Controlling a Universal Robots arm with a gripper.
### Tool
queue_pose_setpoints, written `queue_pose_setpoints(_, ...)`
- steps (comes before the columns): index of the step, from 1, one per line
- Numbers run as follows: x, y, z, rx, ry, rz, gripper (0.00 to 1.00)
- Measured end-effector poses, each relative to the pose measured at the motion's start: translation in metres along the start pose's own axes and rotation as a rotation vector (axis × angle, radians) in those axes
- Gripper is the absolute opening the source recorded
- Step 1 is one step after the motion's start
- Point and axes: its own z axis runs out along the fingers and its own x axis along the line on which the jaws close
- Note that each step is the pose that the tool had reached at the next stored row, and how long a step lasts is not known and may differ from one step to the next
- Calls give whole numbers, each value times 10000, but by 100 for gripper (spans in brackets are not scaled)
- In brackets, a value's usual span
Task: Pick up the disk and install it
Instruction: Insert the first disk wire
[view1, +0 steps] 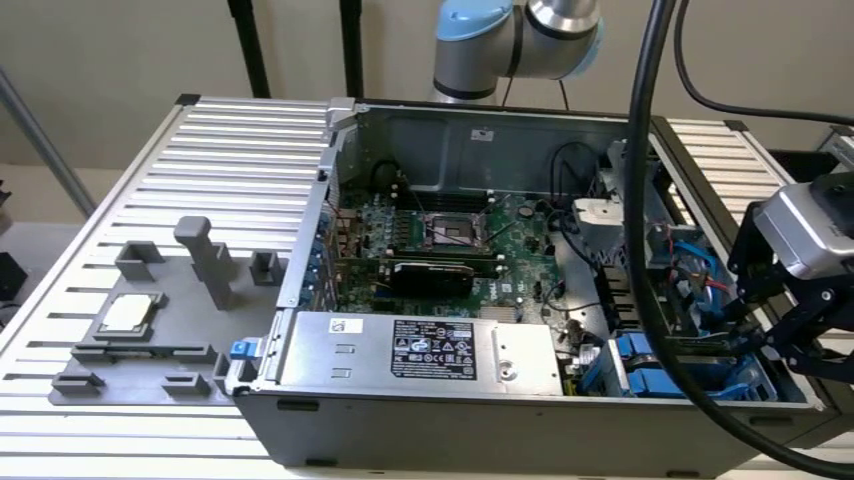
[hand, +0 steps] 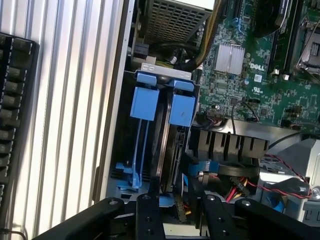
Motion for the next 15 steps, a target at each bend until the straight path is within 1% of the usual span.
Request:
queue_pose_setpoints(7,-12,-2,4,97,14,-54,100)
queue_pose_setpoints(8,-13,-2,5,107,14,-61,0)
queue_pose_setpoints(15,-23,-1,10,166,22,-103,0)
